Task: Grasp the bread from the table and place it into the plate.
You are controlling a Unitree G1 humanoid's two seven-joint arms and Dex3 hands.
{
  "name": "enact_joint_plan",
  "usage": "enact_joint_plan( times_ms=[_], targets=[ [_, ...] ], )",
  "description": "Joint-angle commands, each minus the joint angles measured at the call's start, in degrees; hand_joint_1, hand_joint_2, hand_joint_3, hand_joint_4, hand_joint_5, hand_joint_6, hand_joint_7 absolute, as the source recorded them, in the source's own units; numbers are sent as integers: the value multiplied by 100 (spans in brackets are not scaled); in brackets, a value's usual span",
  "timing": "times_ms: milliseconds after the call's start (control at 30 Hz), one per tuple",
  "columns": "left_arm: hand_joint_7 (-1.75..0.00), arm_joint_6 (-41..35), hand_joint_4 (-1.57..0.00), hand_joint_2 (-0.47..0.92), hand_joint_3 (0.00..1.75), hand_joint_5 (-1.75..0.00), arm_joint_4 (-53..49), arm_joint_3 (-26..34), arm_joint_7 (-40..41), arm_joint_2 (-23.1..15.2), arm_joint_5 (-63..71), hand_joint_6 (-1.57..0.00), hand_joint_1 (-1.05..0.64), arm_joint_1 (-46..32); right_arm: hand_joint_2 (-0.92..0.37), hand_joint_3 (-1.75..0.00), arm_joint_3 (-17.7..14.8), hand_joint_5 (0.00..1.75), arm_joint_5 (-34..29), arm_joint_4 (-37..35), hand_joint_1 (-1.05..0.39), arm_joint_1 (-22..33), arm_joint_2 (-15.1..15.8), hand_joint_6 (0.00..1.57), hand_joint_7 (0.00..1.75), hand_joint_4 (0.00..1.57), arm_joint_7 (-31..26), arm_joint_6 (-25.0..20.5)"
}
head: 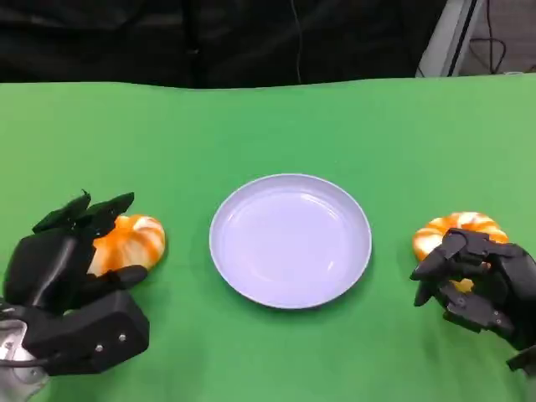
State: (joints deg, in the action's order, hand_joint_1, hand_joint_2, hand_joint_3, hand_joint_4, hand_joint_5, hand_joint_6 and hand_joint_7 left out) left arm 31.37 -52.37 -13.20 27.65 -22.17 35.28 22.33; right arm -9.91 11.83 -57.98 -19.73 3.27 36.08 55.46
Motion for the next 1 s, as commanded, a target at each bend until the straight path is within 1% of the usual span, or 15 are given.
enact_joint_plan(
  times_ms=[33, 300, 400, 500, 533, 700, 867, 1000],
  targets=[
    [0, 22, -26, 92, 25, -1, -356, -57, -120, 20, -135, -42, -71, 222, -84, -63, -23, 144, 93, 29, 7, 39, 39, 89, 101, 82, 12, -31],
    [0, 89, -27, 92, 24, -1, -765, -146, -156, 74, -223, -42, -72, 434, -84, -64, -22, 144, 87, 52, 6, 49, 41, 89, 100, 82, -1, -58],
    [0, 29, -28, 92, 25, -1, -989, -218, -319, 132, -258, -42, -73, 552, -85, -62, -26, 143, 106, 58, 6, 49, 39, 89, 99, 82, 23, -53],
    [0, 25, -28, 92, 27, -1, -1101, -277, -423, 148, -275, -41, -75, 609, -86, -61, -35, 143, 123, 54, 7, 47, 34, 89, 98, 82, 42, -39],
    [0, 37, -28, 92, 29, -1, -1136, -296, -451, 148, -277, -41, -79, 623, -86, -60, -38, 143, 124, 51, 7, 46, 32, 89, 99, 82, 41, -43],
    [0, 46, -26, 92, 35, -1, -1203, -399, -654, 137, -262, -40, -86, 660, -87, -58, -29, 143, 77, 51, 6, 55, 38, 89, 99, 82, -9, -8],
    [0, 11, -25, 92, 38, 0, -1171, -451, -724, 131, -266, -40, -87, 657, -88, -57, -16, 143, 51, 53, 6, 61, 46, 89, 99, 82, -36, 14],
    [0, -62, -26, 92, 39, 0, -1205, -516, -780, 203, -252, -41, -88, 664, -88, -56, -14, 143, 35, 48, 6, 69, 41, 89, 99, 82, -74, 19]
  ],
)
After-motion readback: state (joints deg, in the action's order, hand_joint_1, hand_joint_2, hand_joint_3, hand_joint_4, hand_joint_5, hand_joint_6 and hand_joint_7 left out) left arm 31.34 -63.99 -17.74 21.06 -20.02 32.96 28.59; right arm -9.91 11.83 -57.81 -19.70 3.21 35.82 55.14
